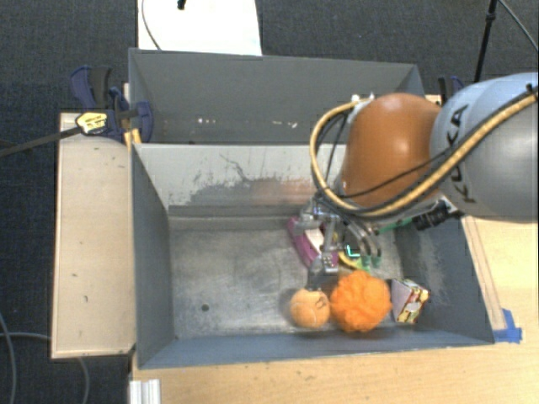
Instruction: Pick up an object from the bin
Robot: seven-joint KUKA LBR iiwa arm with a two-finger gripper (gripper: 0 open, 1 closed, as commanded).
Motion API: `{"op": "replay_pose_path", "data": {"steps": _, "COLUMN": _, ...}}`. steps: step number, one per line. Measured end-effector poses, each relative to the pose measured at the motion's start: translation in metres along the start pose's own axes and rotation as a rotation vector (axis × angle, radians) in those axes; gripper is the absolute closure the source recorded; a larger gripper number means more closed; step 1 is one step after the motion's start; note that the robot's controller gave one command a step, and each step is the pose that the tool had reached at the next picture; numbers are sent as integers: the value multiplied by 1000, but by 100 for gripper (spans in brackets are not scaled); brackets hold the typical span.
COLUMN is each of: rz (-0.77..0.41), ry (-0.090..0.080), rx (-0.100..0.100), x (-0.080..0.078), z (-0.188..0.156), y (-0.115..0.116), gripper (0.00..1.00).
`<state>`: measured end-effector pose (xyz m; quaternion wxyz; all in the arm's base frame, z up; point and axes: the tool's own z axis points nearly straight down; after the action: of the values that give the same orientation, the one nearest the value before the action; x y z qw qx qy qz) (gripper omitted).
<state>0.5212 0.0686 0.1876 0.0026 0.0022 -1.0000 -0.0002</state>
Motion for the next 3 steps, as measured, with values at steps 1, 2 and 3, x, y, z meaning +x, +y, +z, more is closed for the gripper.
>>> {"op": "replay_pose_path", "data": {"steps": 1, "rz": 3, "ry": -8, "rx": 0, "x": -2, "z": -4, "y": 0, "gripper": 0}}
{"op": "replay_pose_path", "data": {"steps": 2, "rz": -96, "ry": -11, "rx": 0, "x": 19, "z": 51, "y": -9, "gripper": 0}}
{"op": "replay_pose_path", "data": {"steps": 3, "rz": -215, "ry": -4, "rx": 0, "x": 35, "z": 65, "y": -15, "gripper": 0}}
